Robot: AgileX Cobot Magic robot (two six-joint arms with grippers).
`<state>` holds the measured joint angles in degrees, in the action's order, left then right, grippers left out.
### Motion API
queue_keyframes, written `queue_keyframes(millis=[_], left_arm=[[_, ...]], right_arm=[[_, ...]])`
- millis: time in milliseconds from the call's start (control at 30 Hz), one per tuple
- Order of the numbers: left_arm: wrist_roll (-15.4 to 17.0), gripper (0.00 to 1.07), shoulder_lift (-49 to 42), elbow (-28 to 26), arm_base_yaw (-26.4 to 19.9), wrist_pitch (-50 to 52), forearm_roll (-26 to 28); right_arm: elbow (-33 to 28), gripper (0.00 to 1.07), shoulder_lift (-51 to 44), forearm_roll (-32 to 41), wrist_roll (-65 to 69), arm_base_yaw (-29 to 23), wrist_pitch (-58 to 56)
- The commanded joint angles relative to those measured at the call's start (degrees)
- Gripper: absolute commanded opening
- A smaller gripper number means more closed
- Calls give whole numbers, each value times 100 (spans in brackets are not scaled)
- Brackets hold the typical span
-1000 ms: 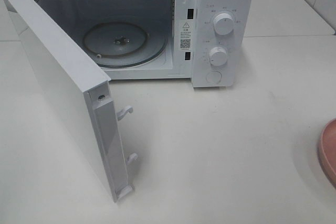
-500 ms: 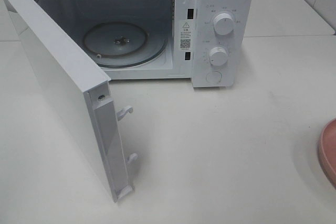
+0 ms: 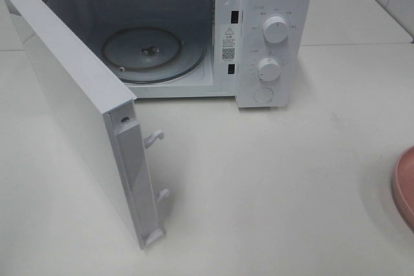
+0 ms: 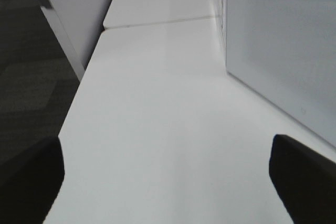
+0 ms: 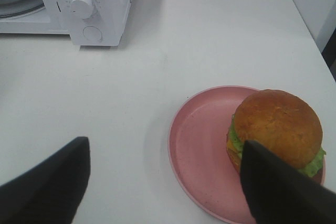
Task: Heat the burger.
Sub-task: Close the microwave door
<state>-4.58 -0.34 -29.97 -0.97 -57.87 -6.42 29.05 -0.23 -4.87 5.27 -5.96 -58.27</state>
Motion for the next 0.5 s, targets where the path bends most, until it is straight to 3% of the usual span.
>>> queue_keyframes(millis=[33, 133, 167, 200, 233, 267, 300, 333, 367, 400, 433, 467, 500], left_arm=[[57, 92, 275, -120, 23, 647, 103], [57, 85, 493, -115, 23, 888, 120], [57, 81, 596, -115, 23, 1026, 126], [57, 68, 865, -115, 23, 1261, 132], [57, 68, 865, -115, 23, 1261, 132], [57, 61, 1008, -115, 23, 1324, 138], [57, 45, 1283, -115, 23, 1524, 149], [57, 45, 1283, -115, 23, 1524, 149], [57, 25, 1553, -115, 23, 1719, 149], [57, 17, 1673, -115, 23, 1833, 155], [57, 17, 1673, -115, 23, 1833, 155], [57, 0, 1937, -109, 23, 2080, 172], [57, 0, 1937, -109, 23, 2080, 172]], right_arm=[[-11, 76, -149, 0, -63, 40, 52], [-11, 76, -149, 0, -63, 40, 52], [-11, 76, -149, 0, -63, 40, 52], [-11, 76, -149, 0, -63, 40, 52], [-11, 76, -149, 0, -63, 40, 52], [-11, 76, -149, 0, -63, 40, 52], [-11, 76, -149, 0, -63, 40, 52], [-11, 76, -149, 0, -63, 40, 52], [-11, 76, -149, 0, -63, 40, 52], [-11, 76, -149, 0, -63, 40, 52], [-11, 76, -149, 0, -63, 40, 52], [-11, 76, -149, 0, -63, 40, 52], [-11, 76, -149, 0, -63, 40, 52]])
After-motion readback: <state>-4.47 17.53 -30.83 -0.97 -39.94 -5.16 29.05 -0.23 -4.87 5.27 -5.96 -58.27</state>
